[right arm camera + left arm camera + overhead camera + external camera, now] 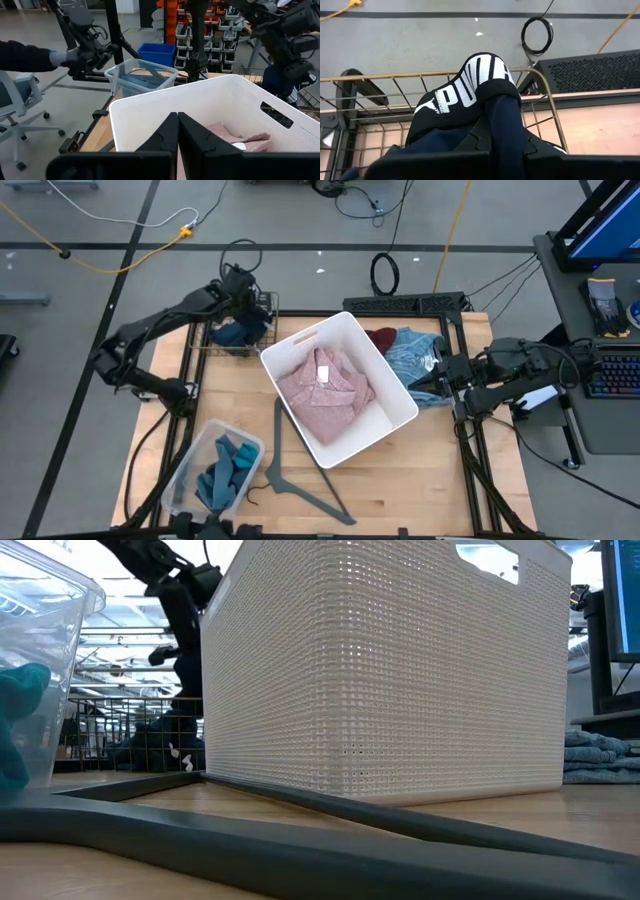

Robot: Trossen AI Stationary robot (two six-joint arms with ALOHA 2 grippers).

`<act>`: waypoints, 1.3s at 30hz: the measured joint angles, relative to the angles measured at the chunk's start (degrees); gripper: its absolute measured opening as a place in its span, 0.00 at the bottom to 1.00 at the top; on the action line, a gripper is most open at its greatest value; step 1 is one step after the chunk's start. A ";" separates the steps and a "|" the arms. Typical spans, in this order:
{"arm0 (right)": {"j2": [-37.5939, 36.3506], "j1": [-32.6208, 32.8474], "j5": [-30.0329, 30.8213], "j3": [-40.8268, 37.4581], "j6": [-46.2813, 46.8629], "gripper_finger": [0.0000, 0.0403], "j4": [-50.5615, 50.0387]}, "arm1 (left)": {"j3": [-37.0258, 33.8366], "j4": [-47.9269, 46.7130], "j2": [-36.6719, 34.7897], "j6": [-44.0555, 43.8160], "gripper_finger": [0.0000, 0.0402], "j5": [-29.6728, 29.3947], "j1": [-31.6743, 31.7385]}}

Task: Pick & Place Cloths
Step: Put the blue briefs into the wire basket, then put the light blue shirt into the white bin

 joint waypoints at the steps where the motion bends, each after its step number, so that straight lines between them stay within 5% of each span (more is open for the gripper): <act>1: 0.02 0.00 -0.01 -0.02 0.02 0.00 0.00 | 0.00 -0.01 0.27 -0.23 0.02 0.03 0.08; 9: 0.02 0.00 -0.01 0.00 0.00 0.00 -0.02 | 0.00 0.07 2.65 -1.12 0.07 2.36 1.74; 18: 0.02 0.00 -0.01 0.00 0.00 0.00 -0.02 | 0.00 -1.44 4.40 -0.70 0.32 4.56 1.13; 27: 0.02 0.00 -0.01 0.00 0.00 0.00 0.84 | 0.00 -8.71 4.01 -2.25 0.56 12.80 1.54; 39: 0.02 0.00 -0.05 0.00 2.16 0.00 2.52 | -0.02 -7.88 -8.40 -5.38 0.59 18.74 -0.94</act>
